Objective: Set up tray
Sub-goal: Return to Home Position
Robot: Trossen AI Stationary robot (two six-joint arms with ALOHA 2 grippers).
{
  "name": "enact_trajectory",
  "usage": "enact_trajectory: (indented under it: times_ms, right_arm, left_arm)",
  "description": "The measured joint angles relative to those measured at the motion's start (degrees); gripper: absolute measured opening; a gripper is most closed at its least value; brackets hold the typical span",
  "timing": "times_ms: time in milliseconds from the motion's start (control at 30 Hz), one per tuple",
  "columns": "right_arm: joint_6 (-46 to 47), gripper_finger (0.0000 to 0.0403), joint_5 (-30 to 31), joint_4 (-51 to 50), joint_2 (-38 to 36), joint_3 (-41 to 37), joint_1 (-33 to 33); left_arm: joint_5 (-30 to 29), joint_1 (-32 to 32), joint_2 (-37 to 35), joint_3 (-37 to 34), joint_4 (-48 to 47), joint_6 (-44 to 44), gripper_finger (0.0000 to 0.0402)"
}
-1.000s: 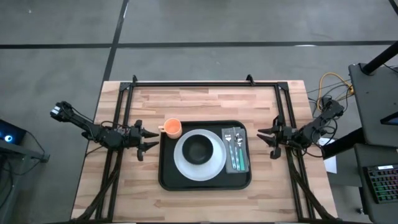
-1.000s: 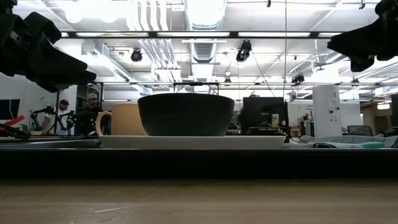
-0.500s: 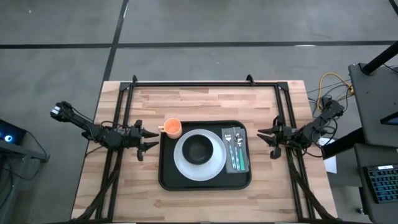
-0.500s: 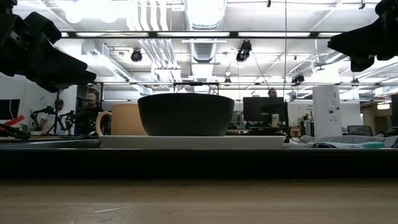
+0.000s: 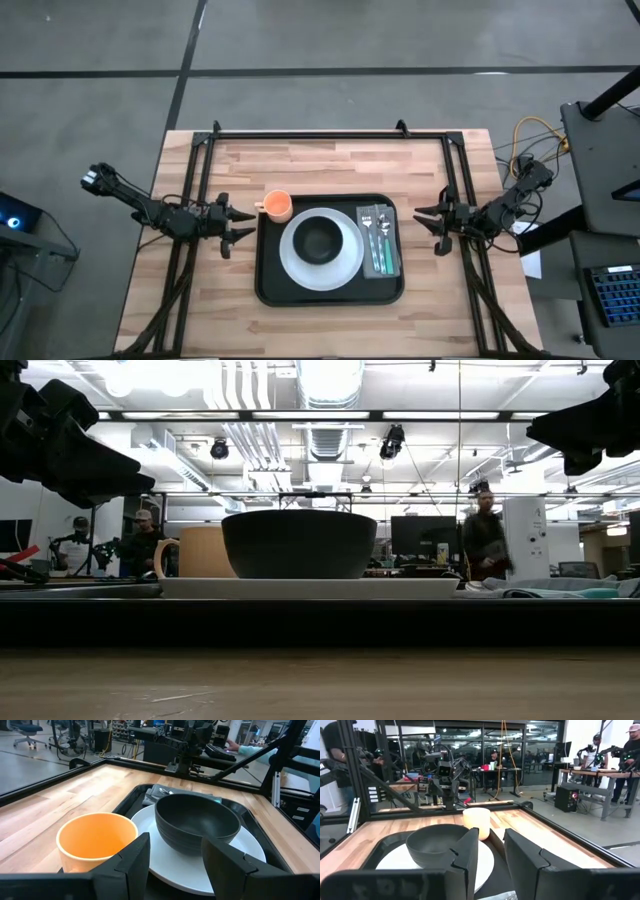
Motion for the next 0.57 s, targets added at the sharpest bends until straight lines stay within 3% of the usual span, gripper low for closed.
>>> enact_trajectory:
  times_ms: [567]
  right_arm:
    - [0.00,0.0073,0.02,0.00,0.00,0.00,-0.01]
  left_arm:
    - [0.00,0.00,0.00,0.00,0.01,0.00,0.0159]
